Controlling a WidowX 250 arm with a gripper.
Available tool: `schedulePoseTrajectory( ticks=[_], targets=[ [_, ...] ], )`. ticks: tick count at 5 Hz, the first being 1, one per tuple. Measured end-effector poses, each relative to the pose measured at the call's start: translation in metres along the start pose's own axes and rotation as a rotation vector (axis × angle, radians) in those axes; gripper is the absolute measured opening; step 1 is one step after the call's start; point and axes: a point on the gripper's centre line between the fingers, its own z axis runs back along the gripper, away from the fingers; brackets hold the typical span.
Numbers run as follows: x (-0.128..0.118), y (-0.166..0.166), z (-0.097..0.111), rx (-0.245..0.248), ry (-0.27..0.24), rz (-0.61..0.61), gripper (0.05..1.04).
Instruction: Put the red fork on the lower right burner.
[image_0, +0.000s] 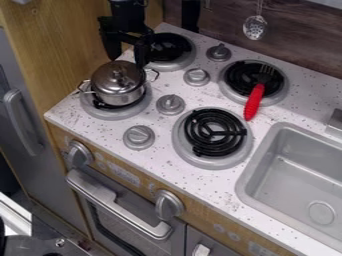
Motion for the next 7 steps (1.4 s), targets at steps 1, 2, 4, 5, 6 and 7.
schedulePoseTrajectory(
  ticks=[1,2,4,5,6,7],
  targets=[
    [-0.006,-0.004,-0.017,-0.024,0.045,0.003,0.999],
    [-0.003,-0.027,-0.027,-0.061,0.050,-0.024,0.999],
    [0.025,-0.102,-0.017,0.022,0.044,-0.180,0.999],
    [0.042,-0.145,-0.022,0.002,-0.008,-0.199,0.999],
    [0.046,-0.172,-0.036,-0.025,0.014,-0.124,0.999],
    [0.048,-0.175,-0.063,-0.031,0.058,0.044,0.999]
  ],
)
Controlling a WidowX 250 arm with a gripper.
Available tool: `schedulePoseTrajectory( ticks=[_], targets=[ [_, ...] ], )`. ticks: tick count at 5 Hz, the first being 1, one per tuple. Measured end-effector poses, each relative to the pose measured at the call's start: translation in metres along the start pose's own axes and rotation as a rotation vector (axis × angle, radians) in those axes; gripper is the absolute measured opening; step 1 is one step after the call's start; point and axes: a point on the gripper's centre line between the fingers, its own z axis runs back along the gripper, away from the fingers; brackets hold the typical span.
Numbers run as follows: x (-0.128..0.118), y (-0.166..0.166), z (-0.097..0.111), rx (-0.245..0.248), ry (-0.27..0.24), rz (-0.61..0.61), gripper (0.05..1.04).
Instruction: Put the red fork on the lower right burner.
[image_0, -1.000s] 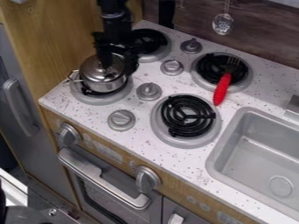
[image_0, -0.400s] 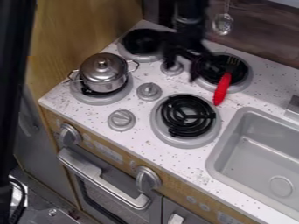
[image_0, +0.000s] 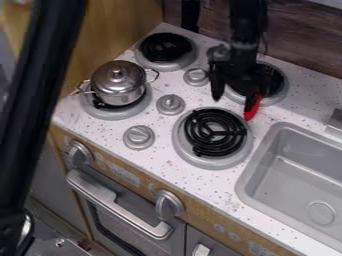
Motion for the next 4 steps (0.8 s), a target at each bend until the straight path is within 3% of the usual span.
schedulePoseTrajectory(
  ticks=[1,2,4],
  targets=[
    [0.011,0.004,-0.016,0.029,-0.019,0.065,0.999],
    [0.027,0.003,-0.021,0.029,-0.045,0.077,0.997],
    [0.036,-0.019,-0.024,0.003,-0.075,0.048,0.998]
  ],
)
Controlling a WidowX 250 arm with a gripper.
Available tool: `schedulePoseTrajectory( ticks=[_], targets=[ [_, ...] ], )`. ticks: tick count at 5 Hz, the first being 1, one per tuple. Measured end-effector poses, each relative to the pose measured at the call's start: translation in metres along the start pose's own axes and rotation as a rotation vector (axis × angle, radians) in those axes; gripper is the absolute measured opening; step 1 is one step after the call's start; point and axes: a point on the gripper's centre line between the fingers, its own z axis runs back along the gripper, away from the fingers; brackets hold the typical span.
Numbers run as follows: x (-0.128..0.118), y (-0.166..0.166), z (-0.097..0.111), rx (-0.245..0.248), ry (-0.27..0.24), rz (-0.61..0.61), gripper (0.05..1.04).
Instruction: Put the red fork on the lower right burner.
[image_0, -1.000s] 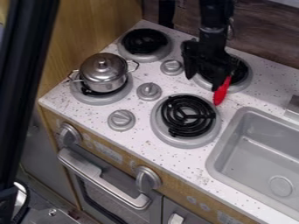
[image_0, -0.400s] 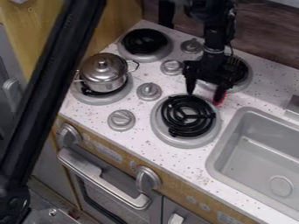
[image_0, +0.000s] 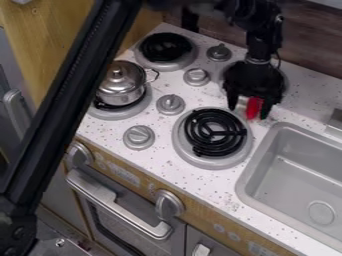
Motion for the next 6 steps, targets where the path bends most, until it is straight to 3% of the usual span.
schedulePoseTrajectory(
  ticks=[2,3,5,6],
  targets=[
    [-0.003,-0.001,0.000,0.008,0.011,-0.007,0.998],
    [-0.005,-0.002,0.000,0.014,0.024,0.022,0.944],
    [-0.016,-0.014,-0.014,0.037,0.052,-0.037,0.418],
    [-0.016,-0.013,-0.015,0.046,0.045,-0.034,0.398]
  ],
)
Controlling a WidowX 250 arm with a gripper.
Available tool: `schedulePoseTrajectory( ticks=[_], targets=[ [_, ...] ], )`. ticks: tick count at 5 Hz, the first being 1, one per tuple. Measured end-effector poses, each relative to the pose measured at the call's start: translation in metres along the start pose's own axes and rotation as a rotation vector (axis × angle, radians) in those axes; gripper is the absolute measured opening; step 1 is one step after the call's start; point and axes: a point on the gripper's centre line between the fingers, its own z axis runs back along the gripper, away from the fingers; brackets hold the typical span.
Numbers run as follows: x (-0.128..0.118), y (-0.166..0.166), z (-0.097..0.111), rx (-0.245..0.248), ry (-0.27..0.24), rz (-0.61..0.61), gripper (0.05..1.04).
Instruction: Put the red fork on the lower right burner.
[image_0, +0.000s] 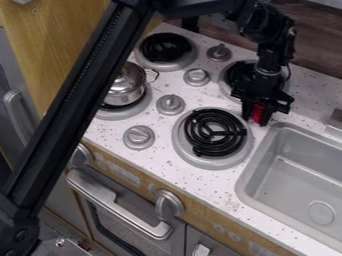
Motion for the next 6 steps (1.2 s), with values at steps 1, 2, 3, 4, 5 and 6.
schedulePoseTrajectory(
  ticks=[1,2,3,4,5,6],
  targets=[
    [-0.012,0.004,0.020,0.051,-0.043,-0.055,0.395],
    [-0.025,0.034,0.051,0.078,-0.102,-0.051,0.395],
    [-0.039,0.065,0.062,0.004,-0.103,-0.038,0.395],
    [-0.061,0.071,0.048,-0.042,-0.034,-0.060,0.395],
    [-0.073,0.068,0.045,-0.029,0.026,-0.101,0.395],
    [-0.090,0.070,0.041,-0.001,0.051,-0.118,0.395]
  ],
)
